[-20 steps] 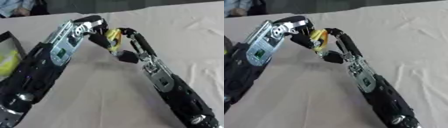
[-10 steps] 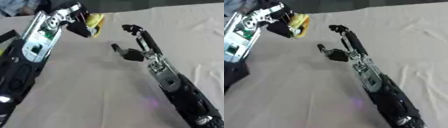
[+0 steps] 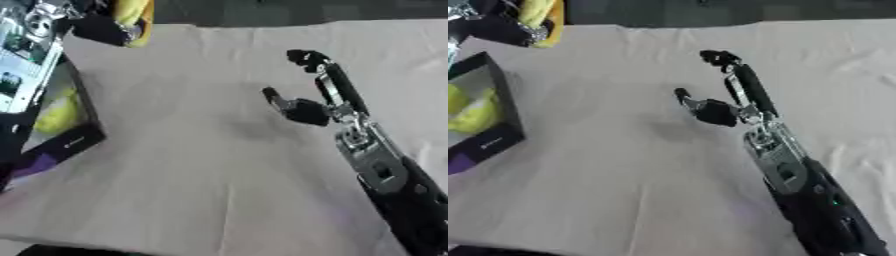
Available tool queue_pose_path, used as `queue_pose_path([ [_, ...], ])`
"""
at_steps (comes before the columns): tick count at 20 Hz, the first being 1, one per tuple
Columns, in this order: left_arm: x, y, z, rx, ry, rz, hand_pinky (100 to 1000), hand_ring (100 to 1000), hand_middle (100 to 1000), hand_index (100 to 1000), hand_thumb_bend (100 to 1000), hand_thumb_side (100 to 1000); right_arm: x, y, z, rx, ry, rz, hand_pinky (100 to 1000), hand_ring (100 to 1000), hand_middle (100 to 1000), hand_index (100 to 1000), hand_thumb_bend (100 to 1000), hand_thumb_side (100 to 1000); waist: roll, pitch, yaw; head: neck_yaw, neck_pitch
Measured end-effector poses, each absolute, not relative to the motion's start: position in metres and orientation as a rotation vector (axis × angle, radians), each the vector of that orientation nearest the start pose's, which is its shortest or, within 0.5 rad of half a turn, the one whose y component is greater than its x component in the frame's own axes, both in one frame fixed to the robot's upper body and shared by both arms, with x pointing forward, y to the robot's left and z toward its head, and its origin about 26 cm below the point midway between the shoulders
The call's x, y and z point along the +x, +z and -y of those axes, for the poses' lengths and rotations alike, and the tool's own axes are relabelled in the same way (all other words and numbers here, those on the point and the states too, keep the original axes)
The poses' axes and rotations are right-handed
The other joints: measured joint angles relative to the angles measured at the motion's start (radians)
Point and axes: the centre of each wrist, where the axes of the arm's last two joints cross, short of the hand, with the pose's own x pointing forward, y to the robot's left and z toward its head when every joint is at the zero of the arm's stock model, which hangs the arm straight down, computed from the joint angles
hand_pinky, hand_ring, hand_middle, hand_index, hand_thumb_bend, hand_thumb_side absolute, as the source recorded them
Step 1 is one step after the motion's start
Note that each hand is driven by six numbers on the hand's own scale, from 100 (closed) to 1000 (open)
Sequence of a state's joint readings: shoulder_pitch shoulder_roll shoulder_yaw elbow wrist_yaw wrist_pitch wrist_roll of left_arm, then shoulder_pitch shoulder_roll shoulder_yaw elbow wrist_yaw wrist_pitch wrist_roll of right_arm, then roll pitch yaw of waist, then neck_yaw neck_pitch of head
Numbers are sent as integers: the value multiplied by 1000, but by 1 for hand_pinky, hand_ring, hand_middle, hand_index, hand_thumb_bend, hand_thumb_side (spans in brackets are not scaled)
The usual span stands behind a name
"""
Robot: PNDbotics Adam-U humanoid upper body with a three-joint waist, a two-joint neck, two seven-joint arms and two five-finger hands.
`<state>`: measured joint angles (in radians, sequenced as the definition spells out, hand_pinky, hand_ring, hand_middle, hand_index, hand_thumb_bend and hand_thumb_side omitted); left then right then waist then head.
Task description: Pick up the objects with one hand, pass them to the other hand, and then place them into the box on the other side of the table.
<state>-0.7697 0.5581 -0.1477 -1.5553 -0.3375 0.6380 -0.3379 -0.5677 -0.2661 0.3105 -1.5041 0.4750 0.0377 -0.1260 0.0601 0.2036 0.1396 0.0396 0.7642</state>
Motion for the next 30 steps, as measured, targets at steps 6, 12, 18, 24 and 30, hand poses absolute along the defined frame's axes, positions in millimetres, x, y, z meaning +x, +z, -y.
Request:
queue_pose_path([
  [6,389,266,-310,717,-653,1379,732,607,552,444,246,130,378,154,185,-557,732,2055,844,834,778,861,409,379,-7,0,3,51,0],
  [12,385,240,-352,792,-550,1249,732,610,554,451,248,133,378,168,201,-601,604,2099,838,821,767,848,404,355,-13,0,3,70,0],
  [18,383,211,-378,808,-463,1151,733,612,558,461,248,136,377,173,213,-622,550,2092,838,821,767,848,408,354,-19,0,3,72,0],
  [24,383,196,-389,803,-432,1104,736,621,576,501,290,183,375,176,218,-633,519,2095,836,818,765,845,409,343,-23,0,-1,72,0],
  [30,384,175,-405,835,-388,1040,790,728,717,723,785,500,372,186,227,-659,454,2119,836,817,765,845,405,342,-32,0,-7,70,0],
])
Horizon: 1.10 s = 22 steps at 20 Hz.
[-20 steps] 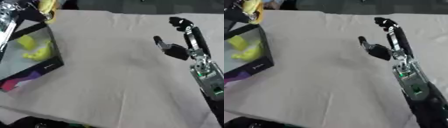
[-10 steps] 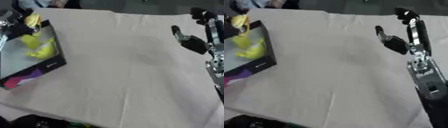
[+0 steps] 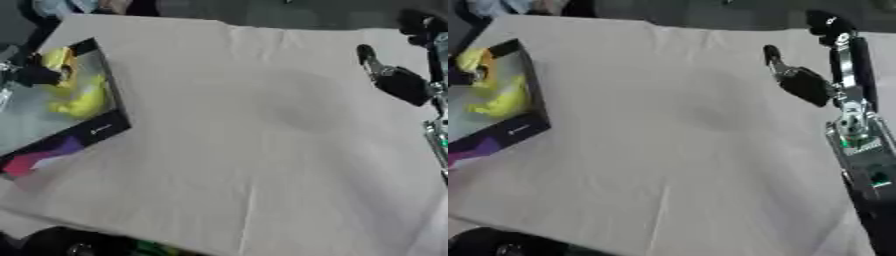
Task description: Pick up the objects with one hand, pass them to the other hand, and then place them into the box on the other side of the table.
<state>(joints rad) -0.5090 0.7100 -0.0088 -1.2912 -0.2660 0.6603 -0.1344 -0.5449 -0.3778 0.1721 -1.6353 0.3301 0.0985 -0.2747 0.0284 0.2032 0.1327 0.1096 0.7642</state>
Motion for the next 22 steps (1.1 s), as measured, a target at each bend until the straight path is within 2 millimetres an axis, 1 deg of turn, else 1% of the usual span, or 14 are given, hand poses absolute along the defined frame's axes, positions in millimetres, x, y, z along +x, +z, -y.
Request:
queue_pose_path([
  [2,384,172,-407,859,-380,1044,842,789,801,825,898,644,372,188,229,-665,442,2121,835,817,764,845,405,342,-2,0,-1,-4,0],
  [3,384,171,-407,873,-375,1050,852,801,820,841,965,683,372,188,230,-668,436,2122,836,817,765,845,405,342,-2,0,-1,-6,0],
  [4,384,170,-408,886,-370,1055,861,813,837,859,1000,748,372,189,231,-669,431,2122,836,817,765,846,405,343,-2,0,-1,-7,0],
  [8,381,167,-411,935,-347,1081,867,816,868,867,997,837,371,191,233,-681,418,2126,836,817,765,846,404,342,-2,0,-2,-18,0],
  [9,379,167,-411,946,-337,1093,867,816,868,867,997,837,371,191,235,-686,419,2125,836,817,765,846,404,342,-2,0,-2,-22,0],
  [10,378,168,-412,954,-324,1107,865,812,871,859,885,739,371,191,236,-692,416,2122,836,816,764,846,403,342,-2,0,-2,-26,0],
  [11,376,171,-412,961,-310,1129,864,809,873,858,859,712,370,191,239,-699,412,2121,836,816,764,846,401,342,-3,0,-2,-30,0],
  [12,374,174,-412,965,-294,1159,852,797,877,855,787,665,370,192,240,-702,406,2123,836,817,766,846,406,326,-4,0,-3,-35,0],
  [13,371,178,-412,965,-275,1193,846,791,880,857,781,659,369,194,241,-707,400,2129,836,818,768,847,336,371,-5,0,-3,-42,0],
  [14,369,182,-411,963,-254,1232,840,786,873,843,770,615,368,196,243,-712,392,2133,837,819,769,850,389,333,-6,0,-3,-48,0],
  [16,365,194,-409,956,-204,1329,839,786,874,843,763,608,366,198,247,-719,378,2137,837,821,771,854,359,351,-6,0,-3,-65,0],
  [17,363,201,-407,949,-178,1381,840,793,881,848,763,604,365,200,248,-722,369,2139,839,827,778,867,269,385,-6,0,-3,-74,0],
  [20,356,215,-398,915,-101,1532,843,806,892,860,780,605,363,204,252,-714,330,2144,839,829,780,873,217,428,-6,0,-9,-110,0],
  [22,351,215,-389,876,-61,1611,839,804,893,863,787,598,363,204,255,-702,294,2136,839,829,780,869,247,382,-6,0,-17,-131,0],
])
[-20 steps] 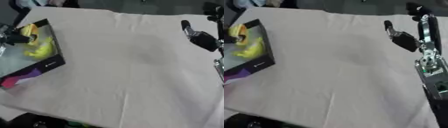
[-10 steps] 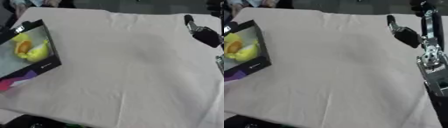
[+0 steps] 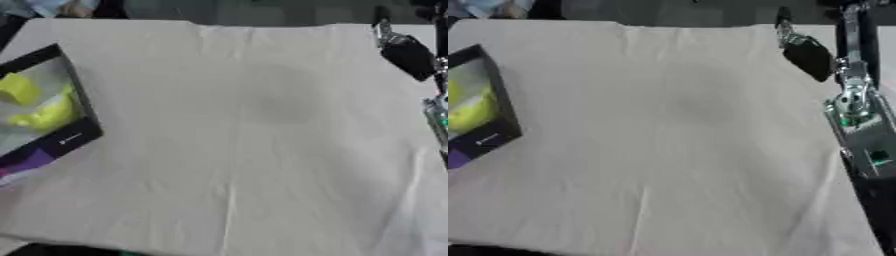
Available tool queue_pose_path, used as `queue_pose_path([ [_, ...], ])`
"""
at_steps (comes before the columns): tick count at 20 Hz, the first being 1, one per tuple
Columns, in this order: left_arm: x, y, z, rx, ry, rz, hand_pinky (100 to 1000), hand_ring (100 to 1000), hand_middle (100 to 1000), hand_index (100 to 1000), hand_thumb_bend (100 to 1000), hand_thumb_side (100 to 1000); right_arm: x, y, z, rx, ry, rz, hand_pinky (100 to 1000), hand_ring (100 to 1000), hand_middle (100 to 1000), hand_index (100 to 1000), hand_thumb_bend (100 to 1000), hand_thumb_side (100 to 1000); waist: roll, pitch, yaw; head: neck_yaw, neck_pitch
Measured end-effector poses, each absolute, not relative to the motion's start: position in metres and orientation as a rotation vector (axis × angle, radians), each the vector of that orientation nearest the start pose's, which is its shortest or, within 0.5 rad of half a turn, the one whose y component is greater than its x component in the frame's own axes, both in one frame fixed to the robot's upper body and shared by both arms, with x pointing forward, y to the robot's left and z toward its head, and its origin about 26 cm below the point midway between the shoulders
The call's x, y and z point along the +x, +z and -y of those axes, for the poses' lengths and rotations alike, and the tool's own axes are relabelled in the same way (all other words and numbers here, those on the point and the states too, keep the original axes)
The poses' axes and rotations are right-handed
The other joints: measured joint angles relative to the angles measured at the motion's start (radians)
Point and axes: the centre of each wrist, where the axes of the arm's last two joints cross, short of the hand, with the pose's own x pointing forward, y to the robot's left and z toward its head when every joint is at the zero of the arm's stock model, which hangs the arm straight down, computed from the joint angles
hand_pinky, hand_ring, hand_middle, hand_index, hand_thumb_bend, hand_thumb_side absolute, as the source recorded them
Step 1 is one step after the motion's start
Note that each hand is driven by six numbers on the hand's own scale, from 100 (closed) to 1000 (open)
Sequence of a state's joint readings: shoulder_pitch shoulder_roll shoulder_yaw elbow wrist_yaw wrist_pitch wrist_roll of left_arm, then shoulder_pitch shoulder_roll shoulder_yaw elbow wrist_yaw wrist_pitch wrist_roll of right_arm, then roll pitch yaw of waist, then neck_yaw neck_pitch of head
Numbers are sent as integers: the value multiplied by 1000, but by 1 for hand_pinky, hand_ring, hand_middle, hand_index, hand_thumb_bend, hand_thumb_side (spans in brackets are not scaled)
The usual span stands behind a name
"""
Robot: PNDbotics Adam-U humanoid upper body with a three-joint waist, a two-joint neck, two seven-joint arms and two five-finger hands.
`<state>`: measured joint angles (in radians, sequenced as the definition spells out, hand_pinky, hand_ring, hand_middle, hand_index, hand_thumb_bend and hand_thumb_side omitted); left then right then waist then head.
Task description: Pick up the objects with one hand, pass them to the other hand, and then place them into the box on the other side of the table.
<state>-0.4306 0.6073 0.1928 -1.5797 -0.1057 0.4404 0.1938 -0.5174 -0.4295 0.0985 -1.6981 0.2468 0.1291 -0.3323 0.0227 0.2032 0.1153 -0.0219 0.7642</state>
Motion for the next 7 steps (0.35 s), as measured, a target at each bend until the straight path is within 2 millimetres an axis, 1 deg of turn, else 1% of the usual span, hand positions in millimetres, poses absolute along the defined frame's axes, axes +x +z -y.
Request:
queue_pose_path([
  [1,348,214,-383,854,-43,1647,836,803,894,862,791,594,362,204,256,-695,276,2136,835,828,779,865,316,315,0,-2,-4,-8,0],
  [2,346,212,-378,828,-24,1681,835,802,897,863,793,593,362,204,257,-685,262,2133,832,827,778,861,356,285,0,-6,-8,-15,0],
  [3,343,209,-372,801,-4,1713,835,803,899,864,794,594,362,203,259,-672,248,2129,832,828,780,861,363,280,0,-14,-12,-19,0],
  [4,340,206,-367,775,18,1741,834,804,904,869,809,571,362,203,259,-657,232,2127,831,832,785,863,367,279,0,-22,-15,-23,0],
  [5,338,203,-362,749,42,1766,834,805,907,873,798,598,362,202,260,-640,215,2125,831,834,789,865,363,282,0,-29,-18,-24,0],
  [7,337,198,-355,700,93,1808,838,813,916,889,794,605,362,199,262,-602,186,2116,833,848,816,873,323,315,0,-34,-23,-24,1],
])
